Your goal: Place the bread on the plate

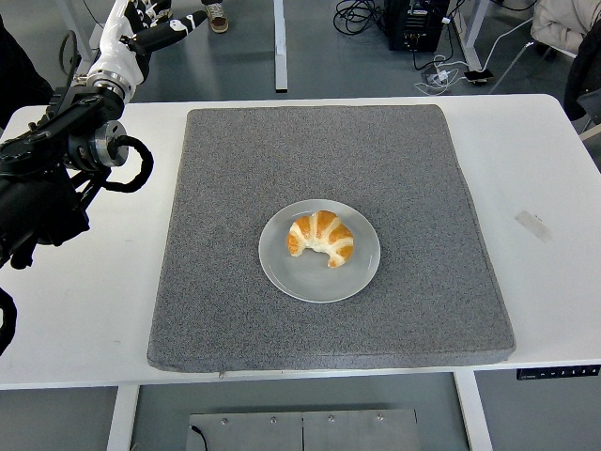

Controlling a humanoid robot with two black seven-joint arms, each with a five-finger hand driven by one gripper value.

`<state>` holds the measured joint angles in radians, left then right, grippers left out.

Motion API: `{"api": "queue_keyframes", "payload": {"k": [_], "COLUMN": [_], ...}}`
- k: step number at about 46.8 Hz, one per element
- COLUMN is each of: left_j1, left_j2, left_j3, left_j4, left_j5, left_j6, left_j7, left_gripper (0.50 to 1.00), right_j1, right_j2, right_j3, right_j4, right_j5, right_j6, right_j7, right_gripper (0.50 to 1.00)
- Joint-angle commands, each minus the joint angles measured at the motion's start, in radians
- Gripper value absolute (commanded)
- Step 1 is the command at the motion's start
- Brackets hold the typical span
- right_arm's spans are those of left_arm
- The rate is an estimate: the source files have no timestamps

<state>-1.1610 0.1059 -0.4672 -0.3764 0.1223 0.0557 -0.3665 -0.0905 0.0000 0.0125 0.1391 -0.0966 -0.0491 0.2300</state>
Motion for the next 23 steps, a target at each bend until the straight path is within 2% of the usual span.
{"api": "queue_keyframes", "payload": {"k": [1, 14, 23], "left_j1": [0.003, 0.020, 0.038], "left_j2": [-0.023, -0.046, -0.054], "left_j3": [-0.022, -0.108, -0.221], "left_j4": [0.036, 0.077, 0.108], "left_j5": [-0.024, -0.179, -0.205], "left_j6": [-0.030, -0.056, -0.086], "left_j7": [0.000, -0.002, -0.006], "left_gripper": [0.975, 0.975, 0.975], "right_j1": [0.000, -0.002, -0.009], "right_j2": [0.000, 0.000, 0.000], "right_j3": [0.000, 0.001, 0.012], "right_j4": [0.004, -0.003, -0.003], "right_j5": [0.000, 0.000, 0.008], "right_j6": [0.000, 0.000, 0.000], "right_j7": [0.000, 0.000, 0.000], "right_gripper": [1.000, 1.000, 1.000]}}
